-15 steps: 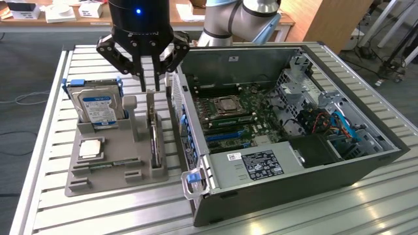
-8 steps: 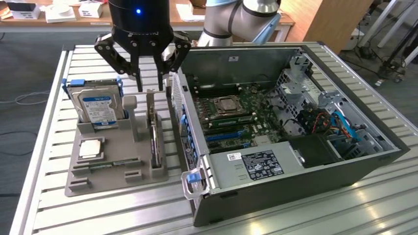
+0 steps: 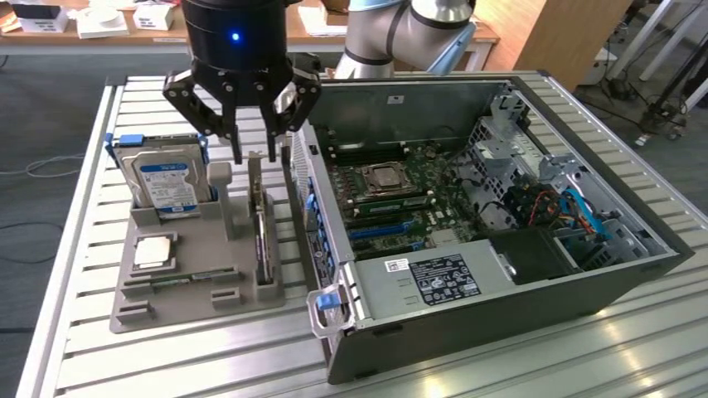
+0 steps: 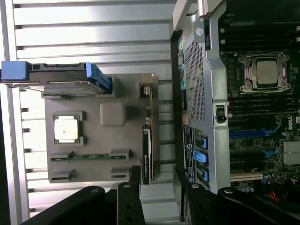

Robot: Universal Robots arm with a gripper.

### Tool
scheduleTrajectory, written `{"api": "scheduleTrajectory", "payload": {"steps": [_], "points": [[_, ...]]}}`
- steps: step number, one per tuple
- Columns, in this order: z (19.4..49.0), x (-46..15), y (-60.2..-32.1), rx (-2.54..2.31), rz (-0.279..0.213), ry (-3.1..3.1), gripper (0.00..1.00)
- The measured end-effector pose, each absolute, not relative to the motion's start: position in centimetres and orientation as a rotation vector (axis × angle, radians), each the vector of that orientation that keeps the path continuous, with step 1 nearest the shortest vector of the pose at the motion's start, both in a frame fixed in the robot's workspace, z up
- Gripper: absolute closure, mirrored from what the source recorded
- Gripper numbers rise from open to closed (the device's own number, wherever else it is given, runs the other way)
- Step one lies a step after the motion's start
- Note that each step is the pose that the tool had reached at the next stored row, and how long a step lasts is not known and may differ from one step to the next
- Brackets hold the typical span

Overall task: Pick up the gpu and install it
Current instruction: 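Pick up the gpu and move the gpu toward the slot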

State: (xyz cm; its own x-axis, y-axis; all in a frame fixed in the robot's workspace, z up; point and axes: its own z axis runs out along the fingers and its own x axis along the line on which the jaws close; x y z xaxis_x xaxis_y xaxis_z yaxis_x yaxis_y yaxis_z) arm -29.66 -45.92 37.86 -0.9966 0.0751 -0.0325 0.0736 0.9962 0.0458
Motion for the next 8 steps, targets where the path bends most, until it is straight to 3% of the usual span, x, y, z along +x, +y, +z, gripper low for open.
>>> {"api": "scheduleTrajectory", "payload": {"steps": [8], "points": [[36.4,-29.8,-45.9,0.116,0.069,3.104,0.58]]}}
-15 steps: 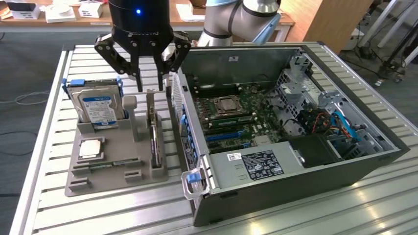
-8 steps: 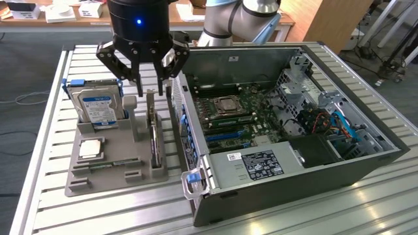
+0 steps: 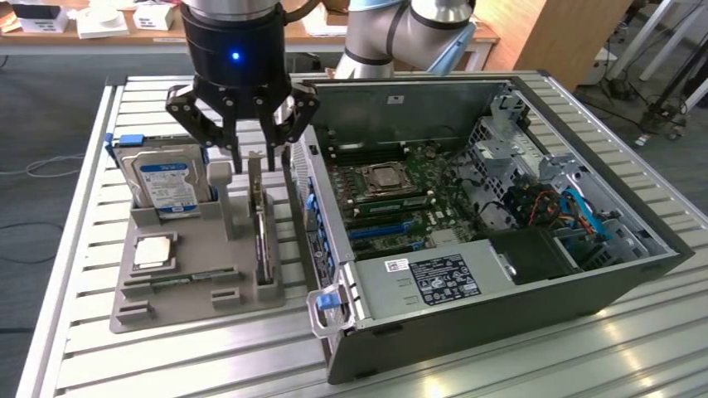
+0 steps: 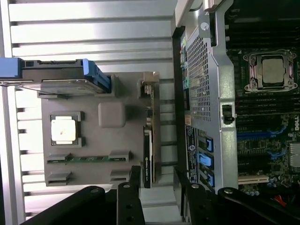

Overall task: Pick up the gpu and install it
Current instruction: 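Pick up the gpu and move the gpu toward the slot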

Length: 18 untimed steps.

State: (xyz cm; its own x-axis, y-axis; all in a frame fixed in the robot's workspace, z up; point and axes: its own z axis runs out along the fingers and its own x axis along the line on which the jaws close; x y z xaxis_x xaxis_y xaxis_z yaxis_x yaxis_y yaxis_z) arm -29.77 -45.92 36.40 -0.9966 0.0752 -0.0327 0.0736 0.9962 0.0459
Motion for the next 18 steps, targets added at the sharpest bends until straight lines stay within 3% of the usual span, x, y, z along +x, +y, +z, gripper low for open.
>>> {"api": "scheduleTrajectory", "payload": {"steps": [18], "points": [[33.1,-29.9,-45.9,0.116,0.069,3.104,0.58]]}}
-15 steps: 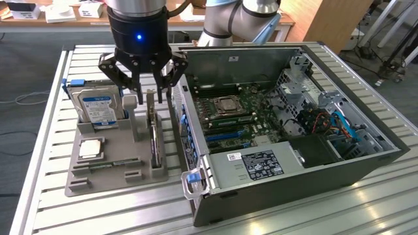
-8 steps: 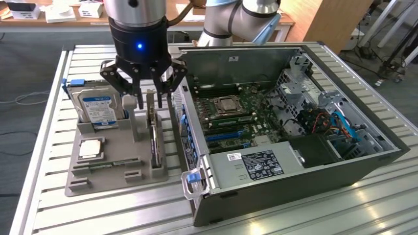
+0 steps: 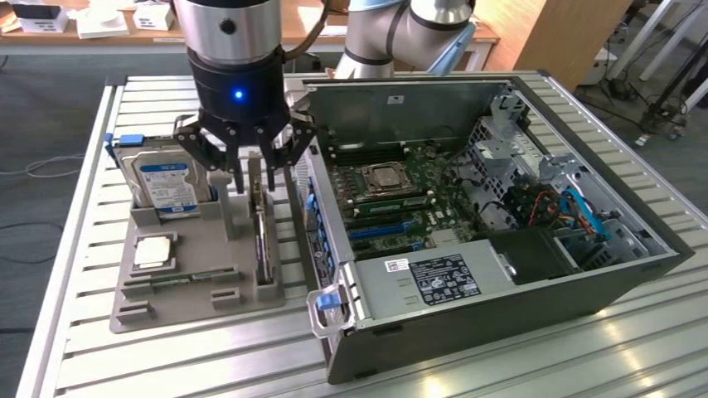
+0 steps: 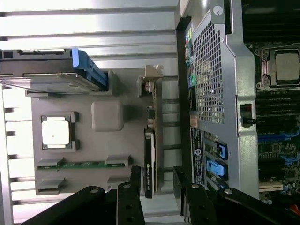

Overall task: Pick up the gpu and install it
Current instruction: 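Pick up the gpu and move the gpu toward the slot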

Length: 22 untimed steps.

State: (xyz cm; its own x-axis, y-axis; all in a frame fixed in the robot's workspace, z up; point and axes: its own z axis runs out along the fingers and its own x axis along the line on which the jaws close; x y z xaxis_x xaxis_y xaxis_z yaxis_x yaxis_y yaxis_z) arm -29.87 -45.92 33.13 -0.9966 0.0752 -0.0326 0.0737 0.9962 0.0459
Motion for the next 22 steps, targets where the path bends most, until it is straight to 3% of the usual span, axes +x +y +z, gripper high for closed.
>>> {"api": "scheduleTrajectory", "payload": {"steps": [22], "points": [[30.1,-29.9,-45.9,0.116,0.069,3.104,0.58]]}}
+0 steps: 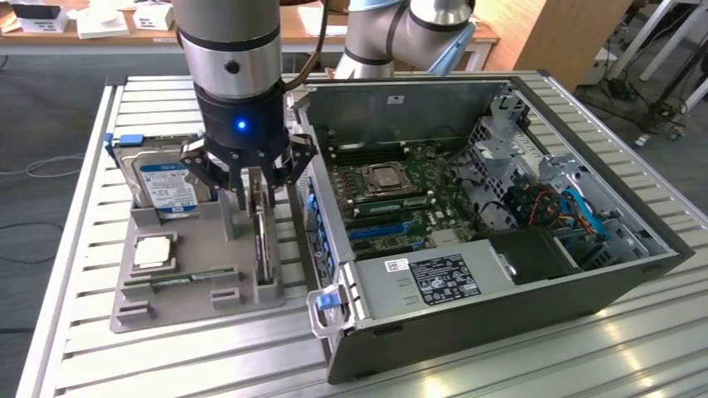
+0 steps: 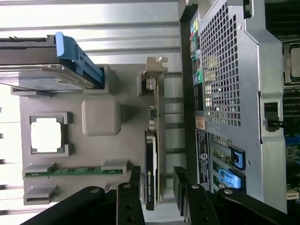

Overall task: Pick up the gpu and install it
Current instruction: 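Pick up the gpu and move the gpu toward the slot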

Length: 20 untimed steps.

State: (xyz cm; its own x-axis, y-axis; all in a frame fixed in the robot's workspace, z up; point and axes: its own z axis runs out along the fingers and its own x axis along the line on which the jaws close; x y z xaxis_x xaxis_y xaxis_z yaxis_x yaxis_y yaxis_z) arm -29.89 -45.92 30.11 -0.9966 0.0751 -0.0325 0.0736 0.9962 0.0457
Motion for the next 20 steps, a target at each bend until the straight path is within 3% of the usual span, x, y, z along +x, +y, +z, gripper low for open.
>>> {"api": "scheduleTrajectory", "payload": {"steps": [20], "points": [[27.2,-29.9,-45.9,0.116,0.069,3.105,0.58]]}}
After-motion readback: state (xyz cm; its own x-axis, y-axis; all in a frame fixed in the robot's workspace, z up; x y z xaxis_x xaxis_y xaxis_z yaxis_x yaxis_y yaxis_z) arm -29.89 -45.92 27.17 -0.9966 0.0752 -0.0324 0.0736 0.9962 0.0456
